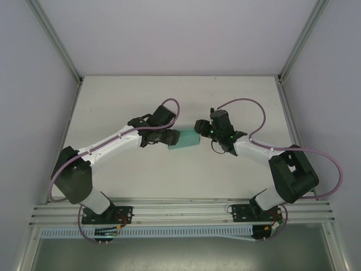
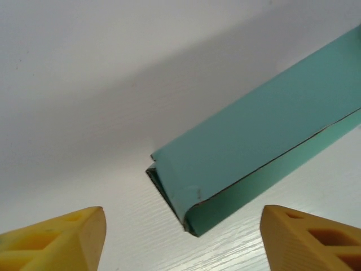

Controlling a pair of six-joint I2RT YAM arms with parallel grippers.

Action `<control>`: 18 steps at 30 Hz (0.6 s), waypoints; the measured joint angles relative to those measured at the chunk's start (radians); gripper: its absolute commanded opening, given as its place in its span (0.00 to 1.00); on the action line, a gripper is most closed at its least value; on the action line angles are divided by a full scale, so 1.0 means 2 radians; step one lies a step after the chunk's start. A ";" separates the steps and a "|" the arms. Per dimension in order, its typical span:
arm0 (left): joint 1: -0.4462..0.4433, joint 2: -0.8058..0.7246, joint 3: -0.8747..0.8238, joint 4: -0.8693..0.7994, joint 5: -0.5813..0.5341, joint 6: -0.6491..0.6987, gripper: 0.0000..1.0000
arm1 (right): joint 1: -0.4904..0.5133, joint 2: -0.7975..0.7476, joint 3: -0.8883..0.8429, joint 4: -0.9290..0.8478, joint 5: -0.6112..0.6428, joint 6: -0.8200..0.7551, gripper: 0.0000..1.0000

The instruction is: Assemble paper box

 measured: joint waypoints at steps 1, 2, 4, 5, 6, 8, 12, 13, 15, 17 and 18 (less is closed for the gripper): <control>0.000 -0.001 0.005 -0.001 0.003 -0.002 0.85 | 0.000 0.000 -0.002 0.004 0.000 0.001 0.43; 0.000 -0.002 0.009 -0.001 0.003 -0.005 0.94 | 0.000 0.000 -0.004 0.008 0.000 0.001 0.43; 0.000 -0.006 0.014 -0.005 -0.001 -0.020 0.99 | 0.000 0.000 -0.008 0.015 0.000 0.002 0.43; 0.001 -0.008 0.015 -0.006 -0.002 -0.026 0.98 | 0.000 0.000 -0.009 0.018 -0.001 0.002 0.43; 0.004 -0.009 0.016 -0.007 -0.001 -0.031 0.99 | 0.000 0.000 -0.010 0.021 -0.002 0.002 0.43; 0.016 -0.011 0.016 -0.006 0.007 -0.045 0.98 | 0.000 0.000 -0.012 0.024 -0.002 0.002 0.43; 0.060 -0.011 0.016 0.002 0.045 -0.074 0.98 | 0.000 0.000 -0.012 0.025 -0.003 0.002 0.43; 0.071 -0.009 0.016 0.008 0.057 -0.080 0.99 | 0.000 0.000 -0.013 0.026 -0.003 0.002 0.43; 0.084 -0.007 0.013 0.020 0.073 -0.090 0.98 | 0.000 0.000 -0.015 0.029 -0.004 0.002 0.43; 0.089 -0.003 0.007 0.029 0.089 -0.098 0.98 | 0.000 0.000 -0.016 0.032 -0.004 0.002 0.42; 0.091 -0.001 0.003 0.032 0.095 -0.102 0.99 | 0.000 0.000 -0.016 0.033 -0.004 0.002 0.42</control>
